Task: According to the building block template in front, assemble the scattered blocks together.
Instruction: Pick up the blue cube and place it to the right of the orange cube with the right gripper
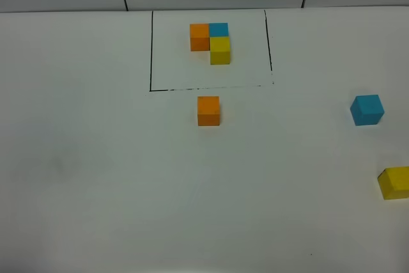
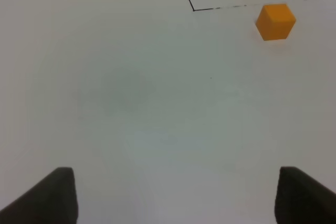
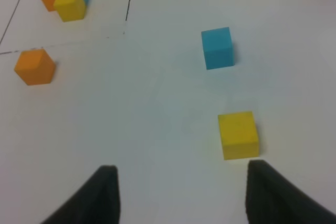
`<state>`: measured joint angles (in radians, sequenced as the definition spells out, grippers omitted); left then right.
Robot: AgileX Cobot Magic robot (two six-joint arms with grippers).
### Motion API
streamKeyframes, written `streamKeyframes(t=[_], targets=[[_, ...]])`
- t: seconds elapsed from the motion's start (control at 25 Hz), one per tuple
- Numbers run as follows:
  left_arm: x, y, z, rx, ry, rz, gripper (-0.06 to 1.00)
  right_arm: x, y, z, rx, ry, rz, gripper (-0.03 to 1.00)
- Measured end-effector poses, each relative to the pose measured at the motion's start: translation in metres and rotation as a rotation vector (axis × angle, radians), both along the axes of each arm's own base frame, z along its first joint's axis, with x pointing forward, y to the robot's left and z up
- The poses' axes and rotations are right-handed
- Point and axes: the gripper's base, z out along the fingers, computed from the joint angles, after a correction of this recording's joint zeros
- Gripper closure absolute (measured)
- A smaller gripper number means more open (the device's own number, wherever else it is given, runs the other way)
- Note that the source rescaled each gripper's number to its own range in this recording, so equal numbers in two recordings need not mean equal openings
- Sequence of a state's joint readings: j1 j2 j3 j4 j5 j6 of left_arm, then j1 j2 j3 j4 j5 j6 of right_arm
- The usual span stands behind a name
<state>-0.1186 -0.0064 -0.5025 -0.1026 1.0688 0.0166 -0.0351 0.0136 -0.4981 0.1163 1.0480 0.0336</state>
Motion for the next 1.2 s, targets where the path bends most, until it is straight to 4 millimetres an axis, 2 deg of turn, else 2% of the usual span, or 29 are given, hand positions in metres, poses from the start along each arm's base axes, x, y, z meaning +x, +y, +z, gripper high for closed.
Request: streamKeyframes(t=[0.56, 1.2], targets=[[0.0006, -0.0009, 0.0, 0.003, 0.0, 0.078, 0.32, 0.0, 0.0, 0.0, 0.0, 0.0, 0.0, 0.8], [0.0006, -0.0009, 0.0, 0.003, 0.0, 0.079, 0.32, 0.0, 0.0, 0.0, 0.0, 0.0, 0.0, 0.8]])
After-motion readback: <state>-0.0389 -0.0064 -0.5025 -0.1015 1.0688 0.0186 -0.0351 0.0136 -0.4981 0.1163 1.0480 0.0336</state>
